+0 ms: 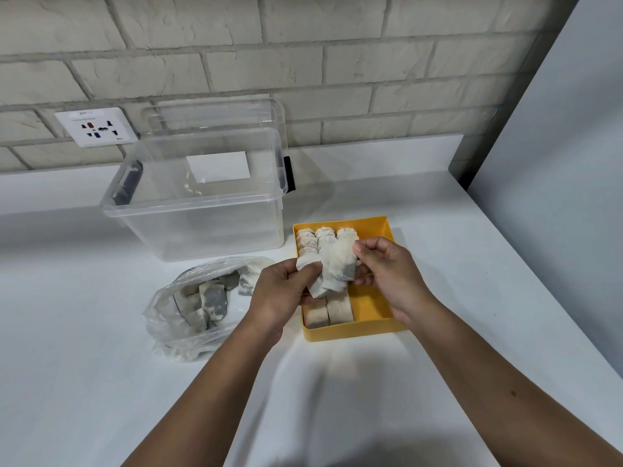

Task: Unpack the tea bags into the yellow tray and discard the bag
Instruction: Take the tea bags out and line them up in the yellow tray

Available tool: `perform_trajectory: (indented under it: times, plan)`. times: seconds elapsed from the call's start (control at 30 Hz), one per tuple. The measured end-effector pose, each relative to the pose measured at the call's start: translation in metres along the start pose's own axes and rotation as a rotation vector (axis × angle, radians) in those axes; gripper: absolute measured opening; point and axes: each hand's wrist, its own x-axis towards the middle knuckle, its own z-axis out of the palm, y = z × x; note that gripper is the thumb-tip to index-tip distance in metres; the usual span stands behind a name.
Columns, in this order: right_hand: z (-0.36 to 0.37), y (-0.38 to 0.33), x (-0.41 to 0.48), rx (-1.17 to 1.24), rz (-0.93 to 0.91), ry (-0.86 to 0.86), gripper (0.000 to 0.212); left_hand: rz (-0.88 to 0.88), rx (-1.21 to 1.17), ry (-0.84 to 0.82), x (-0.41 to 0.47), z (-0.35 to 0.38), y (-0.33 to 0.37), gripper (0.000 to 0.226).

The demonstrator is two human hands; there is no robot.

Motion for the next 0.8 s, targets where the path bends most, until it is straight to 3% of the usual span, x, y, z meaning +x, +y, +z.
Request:
perform_trajectory:
  times: [0.07, 0.17, 0.23, 0.33, 0.6, 0.8]
  plan:
    - [-0.01, -0.003, 0.008, -0.087, -0.063, 0.09, 0.009, 0.001, 0.005, 0.018, 0.003, -0.004, -0.001, 0.013]
    - [-0.029, -0.007, 0.024, -0.48, -0.236, 0.257, 0.009, 0.017, -0.003, 0.047, 0.007, -0.012, -0.003, 0.015]
    - [-0.033, -0.005, 0.029, -0.713, -0.282, 0.253, 0.009, 0.028, 0.009, 0.063, 0.008, -0.015, -0.005, 0.015]
    - [-0.024, 0.007, 0.034, -0.855, -0.221, 0.188, 0.009, 0.043, 0.059, 0.074, 0.008, -0.015, -0.01, 0.014]
    - [-0.008, 0.025, 0.049, -1.043, -0.115, 0.162, 0.015, 0.059, 0.093, 0.059, 0.011, -0.016, -0.008, 0.012]
    - [-0.006, 0.031, 0.058, -0.864, -0.098, 0.104, 0.01, 0.052, 0.102, 0.078, 0.013, -0.016, -0.011, 0.01]
